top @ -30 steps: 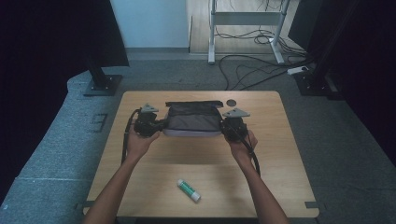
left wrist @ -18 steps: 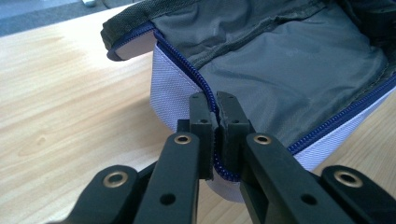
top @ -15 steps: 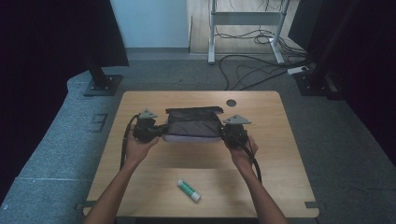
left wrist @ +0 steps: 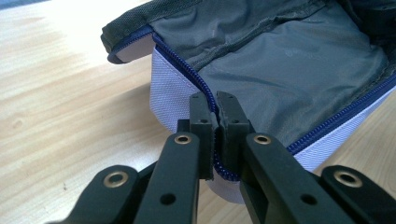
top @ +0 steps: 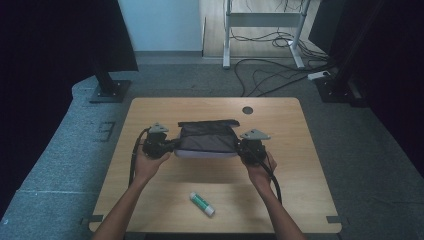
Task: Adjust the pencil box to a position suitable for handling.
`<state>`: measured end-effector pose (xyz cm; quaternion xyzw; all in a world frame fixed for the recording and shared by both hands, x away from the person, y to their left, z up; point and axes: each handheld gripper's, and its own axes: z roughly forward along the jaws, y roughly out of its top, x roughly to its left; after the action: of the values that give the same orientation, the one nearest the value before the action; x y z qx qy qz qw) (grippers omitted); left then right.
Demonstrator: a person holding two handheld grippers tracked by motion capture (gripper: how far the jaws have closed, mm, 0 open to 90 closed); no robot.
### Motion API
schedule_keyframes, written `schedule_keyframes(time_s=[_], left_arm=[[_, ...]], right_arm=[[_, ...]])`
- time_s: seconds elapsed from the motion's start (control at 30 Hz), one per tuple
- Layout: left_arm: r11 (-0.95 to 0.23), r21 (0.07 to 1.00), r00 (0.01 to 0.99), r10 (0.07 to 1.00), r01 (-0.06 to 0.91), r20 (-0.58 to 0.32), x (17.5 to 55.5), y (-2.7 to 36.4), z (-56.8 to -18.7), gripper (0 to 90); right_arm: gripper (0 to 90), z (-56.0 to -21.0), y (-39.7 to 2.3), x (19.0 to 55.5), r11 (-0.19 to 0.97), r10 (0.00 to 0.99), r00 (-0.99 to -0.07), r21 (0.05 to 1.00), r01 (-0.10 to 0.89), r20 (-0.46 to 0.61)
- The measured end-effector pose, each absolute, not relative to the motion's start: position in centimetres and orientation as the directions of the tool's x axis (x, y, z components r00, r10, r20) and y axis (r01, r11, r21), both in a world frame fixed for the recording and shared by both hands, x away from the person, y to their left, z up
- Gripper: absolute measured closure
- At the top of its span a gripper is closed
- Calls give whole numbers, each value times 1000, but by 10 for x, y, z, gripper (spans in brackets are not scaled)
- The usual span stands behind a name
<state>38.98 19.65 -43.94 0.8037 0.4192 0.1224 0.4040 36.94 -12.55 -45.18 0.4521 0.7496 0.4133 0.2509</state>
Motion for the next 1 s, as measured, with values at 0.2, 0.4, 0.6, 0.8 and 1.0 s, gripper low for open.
schedule_keyframes(time_s=[0.2, 0.4, 0.6, 0.8, 1.0], left_arm=[[-318, 730, 609, 775, 605, -166, 389, 199, -457, 867], [-317, 708, 597, 781, 631, -182, 393, 199, -476, 867], [-319, 677, 584, 787, 664, -202, 396, 198, -498, 863], [-322, 657, 575, 792, 681, -207, 398, 195, -511, 856], [-307, 657, 568, 792, 689, -225, 399, 198, -518, 835]], right_arm=[[865, -466, -121, 363, 260, 885, -465, 840, 476, -11], [863, -488, -121, 364, 254, 886, -463, 822, 509, 13], [859, -510, -120, 365, 253, 887, -460, 800, 544, 32], [850, -529, -121, 367, 256, 889, -456, 774, 580, 48], [819, -537, -120, 366, 274, 883, -466, 759, 590, 44]])
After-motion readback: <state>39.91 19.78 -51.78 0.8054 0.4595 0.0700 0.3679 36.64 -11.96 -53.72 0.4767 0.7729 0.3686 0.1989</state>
